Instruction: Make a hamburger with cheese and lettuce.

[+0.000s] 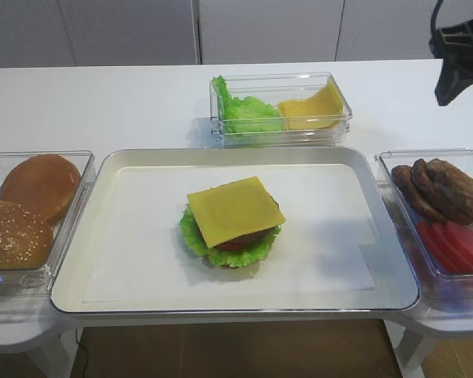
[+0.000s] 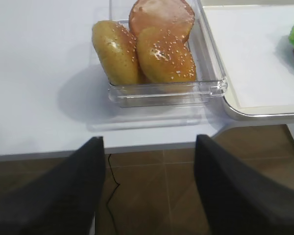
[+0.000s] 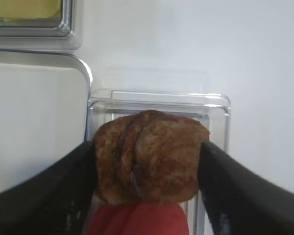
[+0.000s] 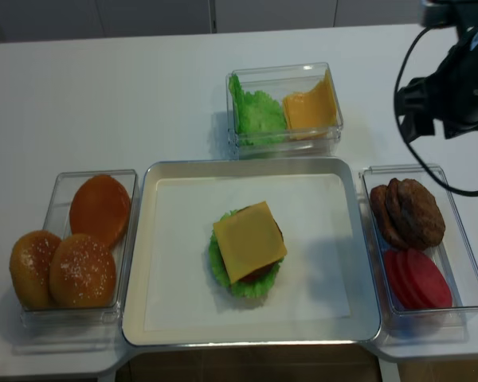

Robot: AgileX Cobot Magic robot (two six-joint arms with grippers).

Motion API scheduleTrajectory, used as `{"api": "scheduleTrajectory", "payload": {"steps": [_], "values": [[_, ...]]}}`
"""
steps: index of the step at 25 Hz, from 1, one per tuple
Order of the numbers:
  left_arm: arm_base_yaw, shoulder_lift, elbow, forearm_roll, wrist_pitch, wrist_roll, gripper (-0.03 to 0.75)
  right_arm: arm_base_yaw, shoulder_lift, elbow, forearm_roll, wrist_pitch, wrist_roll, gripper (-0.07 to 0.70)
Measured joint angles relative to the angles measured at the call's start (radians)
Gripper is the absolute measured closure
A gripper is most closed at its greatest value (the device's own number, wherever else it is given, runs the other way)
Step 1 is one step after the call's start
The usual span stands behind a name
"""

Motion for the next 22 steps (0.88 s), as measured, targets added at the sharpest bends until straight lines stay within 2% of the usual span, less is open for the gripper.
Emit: {"api": "scheduleTrajectory", "payload": {"steps": [3,9,12,16,22], "values": [[0.0,0.0,0.0,0.0,0.0,0.0,0.283,-0.007,-0.044,0.0,0.003,0.032,-0.002,0.128],[0.0,0.0,0.0,0.0,0.0,0.0,0.283,-0.007,-0.154,0.0,0.112,0.128,0.005,0.131],[0.0,0.0,0.0,0.0,0.0,0.0,0.283,-0.007,-0.212,0.001,0.123,0.159,0.012,0.131],[0.0,0.0,0.0,0.0,0.0,0.0,0.283,-0.007,-0.284,0.001,0.078,0.192,0.053,0.131],[0.0,0.0,0.0,0.0,0.0,0.0,0.283,-0.007,-0.388,0.001,0.007,0.203,0.08,0.131]]}}
